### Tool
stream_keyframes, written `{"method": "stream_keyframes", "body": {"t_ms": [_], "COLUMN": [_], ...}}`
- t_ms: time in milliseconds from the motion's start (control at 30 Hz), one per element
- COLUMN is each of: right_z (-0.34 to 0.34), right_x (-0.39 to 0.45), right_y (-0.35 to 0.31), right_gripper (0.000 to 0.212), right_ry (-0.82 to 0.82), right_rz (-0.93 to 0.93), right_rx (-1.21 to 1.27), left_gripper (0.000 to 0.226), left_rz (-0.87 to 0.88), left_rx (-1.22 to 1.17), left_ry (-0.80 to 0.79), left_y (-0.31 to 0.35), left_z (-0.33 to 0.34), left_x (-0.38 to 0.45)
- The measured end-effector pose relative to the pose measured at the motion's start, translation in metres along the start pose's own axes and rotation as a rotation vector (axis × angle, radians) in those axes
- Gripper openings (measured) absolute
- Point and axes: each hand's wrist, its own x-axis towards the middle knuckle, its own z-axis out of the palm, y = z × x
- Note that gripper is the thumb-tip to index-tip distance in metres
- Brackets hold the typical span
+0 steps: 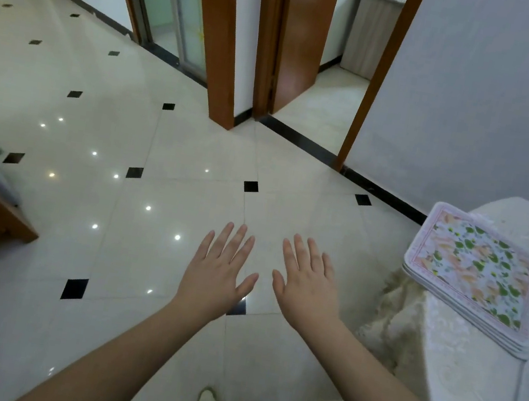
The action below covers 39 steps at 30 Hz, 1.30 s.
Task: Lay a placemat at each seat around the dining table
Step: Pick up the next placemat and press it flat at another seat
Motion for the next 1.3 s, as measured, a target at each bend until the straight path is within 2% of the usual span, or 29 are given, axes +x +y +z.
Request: {"method": "stream_keyframes", "body": {"t_ms": [200, 433, 533, 767, 1067, 1300], "right_z": [-0.005, -0.003, 0.002, 0.011, 0.011, 0.016], "right_x": [0.04, 0.087, 0.108, 0.164, 0.208, 0.224], "right_y": [-0.021, -0.01, 0.007, 0.087, 0.218, 0.268], "right_gripper": [0.064, 0.063, 0.076, 0.081, 0.063, 0.062], "right_ry": [-0.039, -0.056, -0.044, -0.009, 0.004, 0.052], "right_rz": [0.02, 0.05, 0.072, 0.205, 0.479, 0.591], "right_rx": [0.018, 0.041, 0.048, 0.131, 0.159, 0.186], "left_gripper": [0.073, 0.074, 0.077, 0.076, 0.072, 0.076], "left_rz": [0.02, -0.001, 0.033, 0.159, 0.371, 0.502], "left_rx": [0.008, -0.052, -0.057, -0.07, -0.069, -0.045], "left_ry": [-0.013, -0.003, -0.01, -0.06, -0.088, -0.133], "left_y": [-0.048, -0.066, -0.061, -0.011, 0.093, 0.14], "left_z": [-0.003, 0.002, 0.003, 0.009, 0.007, 0.008], "left_x": [0.046, 0.104, 0.137, 0.24, 0.361, 0.424]}}
